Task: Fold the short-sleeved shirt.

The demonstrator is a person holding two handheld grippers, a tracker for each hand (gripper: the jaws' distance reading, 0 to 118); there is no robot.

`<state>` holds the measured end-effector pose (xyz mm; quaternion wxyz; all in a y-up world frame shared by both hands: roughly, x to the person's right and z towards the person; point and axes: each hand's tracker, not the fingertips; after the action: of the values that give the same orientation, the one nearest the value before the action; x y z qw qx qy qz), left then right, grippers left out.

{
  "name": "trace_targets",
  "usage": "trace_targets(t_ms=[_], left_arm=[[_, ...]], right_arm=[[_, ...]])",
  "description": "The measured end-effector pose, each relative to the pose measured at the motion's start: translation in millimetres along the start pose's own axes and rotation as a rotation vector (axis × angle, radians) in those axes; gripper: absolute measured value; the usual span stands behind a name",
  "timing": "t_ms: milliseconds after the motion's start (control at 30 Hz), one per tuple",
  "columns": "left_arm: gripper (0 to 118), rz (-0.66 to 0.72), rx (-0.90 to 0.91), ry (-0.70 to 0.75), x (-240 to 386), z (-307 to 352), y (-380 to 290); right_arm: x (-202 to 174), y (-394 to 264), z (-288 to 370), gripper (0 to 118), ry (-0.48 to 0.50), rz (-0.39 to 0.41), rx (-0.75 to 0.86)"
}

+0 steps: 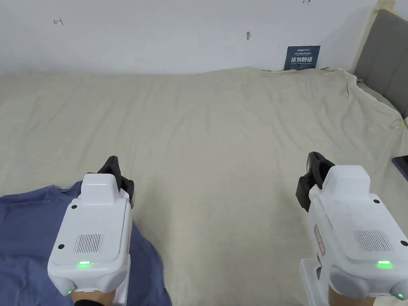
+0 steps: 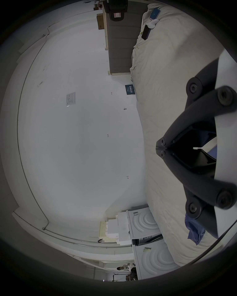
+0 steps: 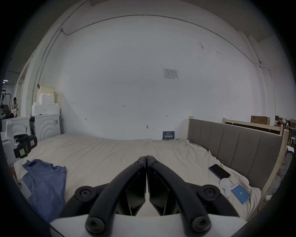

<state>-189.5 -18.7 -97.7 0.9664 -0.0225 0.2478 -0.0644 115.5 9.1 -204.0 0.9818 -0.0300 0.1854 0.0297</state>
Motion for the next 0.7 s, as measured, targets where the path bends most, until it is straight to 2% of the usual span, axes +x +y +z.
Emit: trace_targets(t_ms=[700], left_arm=[[0, -0.009, 0.007, 0.002, 1.2, 1.1, 0.7]], right_arm=[[-1.5, 2.4, 3.1, 0, -0.004, 0.045, 0.011]])
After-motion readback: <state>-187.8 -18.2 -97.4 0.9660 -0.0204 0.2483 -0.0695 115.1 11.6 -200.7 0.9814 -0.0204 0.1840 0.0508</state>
